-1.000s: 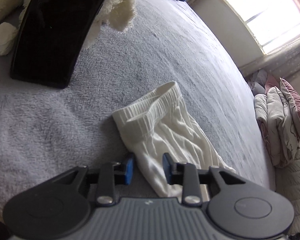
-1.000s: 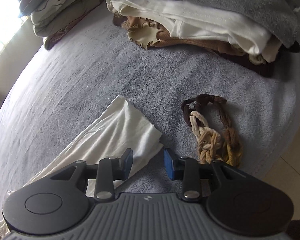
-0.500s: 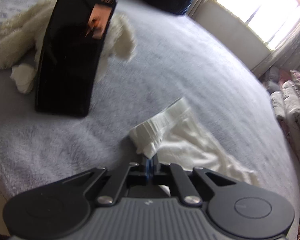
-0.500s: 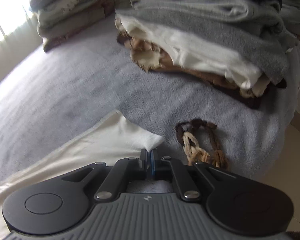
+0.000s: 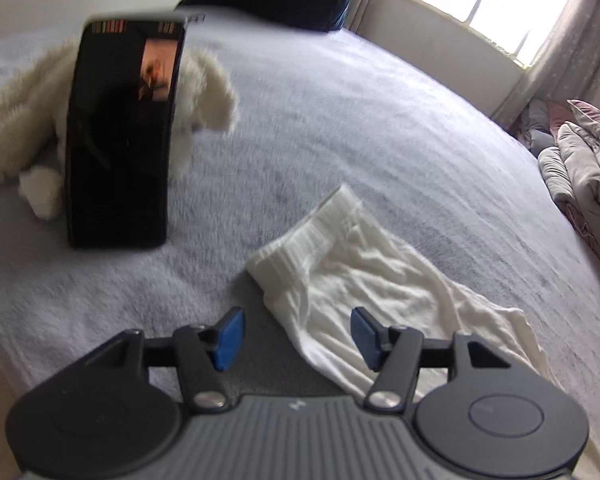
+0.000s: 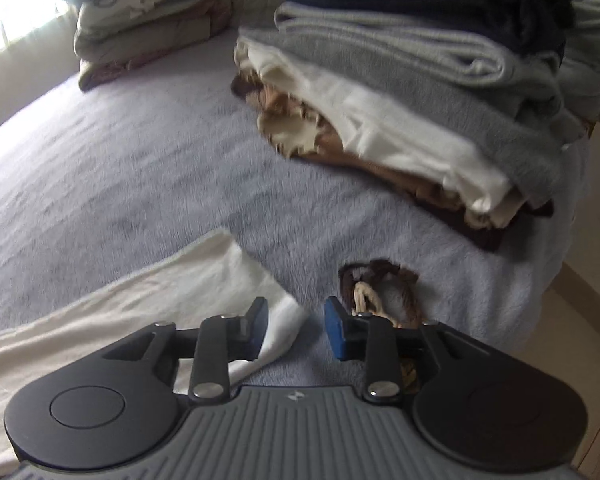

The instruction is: Fold clothes

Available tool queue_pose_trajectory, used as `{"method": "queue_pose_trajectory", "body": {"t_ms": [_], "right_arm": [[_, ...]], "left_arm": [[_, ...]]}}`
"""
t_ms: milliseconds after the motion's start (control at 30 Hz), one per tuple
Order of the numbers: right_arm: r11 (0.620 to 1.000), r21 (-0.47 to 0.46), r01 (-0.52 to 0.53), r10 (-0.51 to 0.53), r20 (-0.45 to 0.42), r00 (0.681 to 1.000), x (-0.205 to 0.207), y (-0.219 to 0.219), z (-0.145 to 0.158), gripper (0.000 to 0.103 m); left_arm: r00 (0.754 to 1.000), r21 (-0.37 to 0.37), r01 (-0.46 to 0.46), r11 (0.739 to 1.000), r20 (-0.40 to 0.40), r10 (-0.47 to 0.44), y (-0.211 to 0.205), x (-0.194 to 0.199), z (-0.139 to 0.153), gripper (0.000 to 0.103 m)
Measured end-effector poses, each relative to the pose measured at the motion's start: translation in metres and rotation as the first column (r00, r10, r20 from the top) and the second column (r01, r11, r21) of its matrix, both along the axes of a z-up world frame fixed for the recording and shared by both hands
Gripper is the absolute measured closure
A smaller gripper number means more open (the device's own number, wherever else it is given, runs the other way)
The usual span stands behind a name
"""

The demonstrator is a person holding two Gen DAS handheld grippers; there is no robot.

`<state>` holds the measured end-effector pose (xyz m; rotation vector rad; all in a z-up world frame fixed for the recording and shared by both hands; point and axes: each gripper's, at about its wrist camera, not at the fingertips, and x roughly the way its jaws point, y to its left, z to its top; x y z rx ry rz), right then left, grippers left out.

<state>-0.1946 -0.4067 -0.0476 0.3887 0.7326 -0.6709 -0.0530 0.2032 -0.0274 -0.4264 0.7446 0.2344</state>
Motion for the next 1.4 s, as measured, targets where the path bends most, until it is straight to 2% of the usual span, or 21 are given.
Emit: {"method": "queue_pose_trajectory", "body": {"t_ms": [100, 233, 433, 700, 867, 1100, 1200, 1400], "right_arm": [[0.998, -0.027, -0.056, 0.057, 0.038, 0.998, 0.005, 0.008, 0.007, 0.068], [0.982, -0.021, -0.187, 0.188, 0.072, 0.980, 0.023, 0.024, 0.012, 0.068], [0.925, 0.008, -0.380, 0.378, 0.083, 0.922, 0.057, 0.060, 0.016, 0.068], [0.836, 0.063, -0.545, 0.539, 0.099, 0.837, 0.105, 0.109, 0.025, 0.068], [0.732, 0.106, -0.672, 0.660, 0.132, 0.740, 0.145, 0.150, 0.035, 0.068], [0.528, 0.231, -0.817, 0.789, 0.223, 0.572, 0.208, 0.217, 0.034, 0.075], [0.472, 0.277, -0.837, 0.805, 0.253, 0.537, 0.231, 0.240, 0.028, 0.075], [0.408, 0.343, -0.846, 0.819, 0.272, 0.506, 0.254, 0.260, 0.012, 0.075]], "left_arm": [[0.999, 0.073, 0.021, 0.997, 0.048, -0.024, -0.012, -0.001, 0.009, 0.040], [0.992, 0.153, 0.079, 0.985, 0.085, -0.092, -0.028, 0.000, 0.012, 0.040], [0.977, 0.160, 0.170, 0.972, 0.104, -0.188, -0.044, 0.023, 0.007, 0.040], [0.961, 0.160, 0.254, 0.954, 0.072, -0.268, -0.063, 0.054, -0.002, 0.042], [0.970, 0.138, 0.234, 0.962, 0.031, -0.240, -0.057, 0.069, -0.010, 0.047], [0.974, 0.136, 0.224, 0.965, 0.006, -0.227, -0.045, 0.079, -0.022, 0.059], [0.972, 0.124, 0.234, 0.964, 0.001, -0.236, -0.038, 0.080, -0.026, 0.062], [0.964, 0.110, 0.262, 0.959, 0.013, -0.265, -0.026, 0.078, -0.032, 0.064]]}}
